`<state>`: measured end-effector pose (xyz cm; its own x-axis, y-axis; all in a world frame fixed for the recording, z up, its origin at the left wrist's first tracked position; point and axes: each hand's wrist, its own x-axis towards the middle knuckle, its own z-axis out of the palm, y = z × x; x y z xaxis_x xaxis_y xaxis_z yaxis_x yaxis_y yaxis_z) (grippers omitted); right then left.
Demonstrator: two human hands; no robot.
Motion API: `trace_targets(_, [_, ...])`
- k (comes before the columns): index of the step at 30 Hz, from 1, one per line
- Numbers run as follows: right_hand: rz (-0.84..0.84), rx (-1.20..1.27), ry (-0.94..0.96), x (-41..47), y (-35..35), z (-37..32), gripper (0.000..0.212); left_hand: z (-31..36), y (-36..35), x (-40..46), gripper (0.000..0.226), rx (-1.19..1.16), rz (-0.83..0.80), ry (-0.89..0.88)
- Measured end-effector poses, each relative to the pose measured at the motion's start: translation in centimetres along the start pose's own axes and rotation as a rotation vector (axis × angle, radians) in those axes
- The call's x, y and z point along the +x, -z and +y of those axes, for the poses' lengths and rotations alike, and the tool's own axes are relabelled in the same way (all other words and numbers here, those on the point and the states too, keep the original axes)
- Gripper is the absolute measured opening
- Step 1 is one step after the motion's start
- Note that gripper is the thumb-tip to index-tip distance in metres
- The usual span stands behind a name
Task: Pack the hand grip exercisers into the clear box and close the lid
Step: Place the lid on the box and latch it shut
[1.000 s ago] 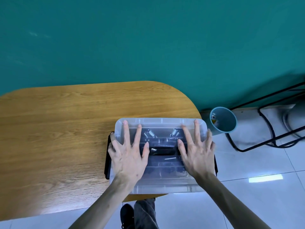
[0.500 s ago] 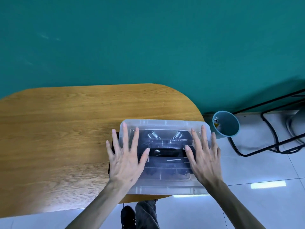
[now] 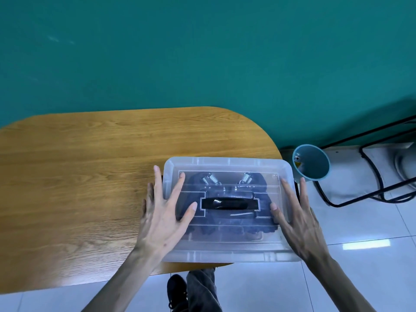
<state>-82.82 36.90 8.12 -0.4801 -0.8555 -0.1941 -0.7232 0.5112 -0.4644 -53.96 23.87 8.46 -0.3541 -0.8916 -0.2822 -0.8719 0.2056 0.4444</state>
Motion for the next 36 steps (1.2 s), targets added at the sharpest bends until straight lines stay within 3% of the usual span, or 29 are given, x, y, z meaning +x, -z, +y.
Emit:
trace_targets(7, [-0.024,0.019,0.017,0.4,0.1,0.6,0.066,-0.6,0.1,0.0,0.073,-0.161,0.003,-0.017])
trace_targets(19, [0.133,-0.204,0.052,0.1,-0.4,0.1,0.064,-0.9,-0.1,0.1,0.071,-0.243,0.031,0.016])
trace_targets(25, [0.233,-0.332,0.114,-0.3,-0.7,-0.8,0.057,-0.5,0.1,-0.1,0.073,-0.138,0.076,0.041])
trace_targets(36, [0.171,-0.369,0.096,-0.3,-1.0,-2.2,0.065,-1.1,0.5,0.3,0.076,-0.28,0.033,-0.019])
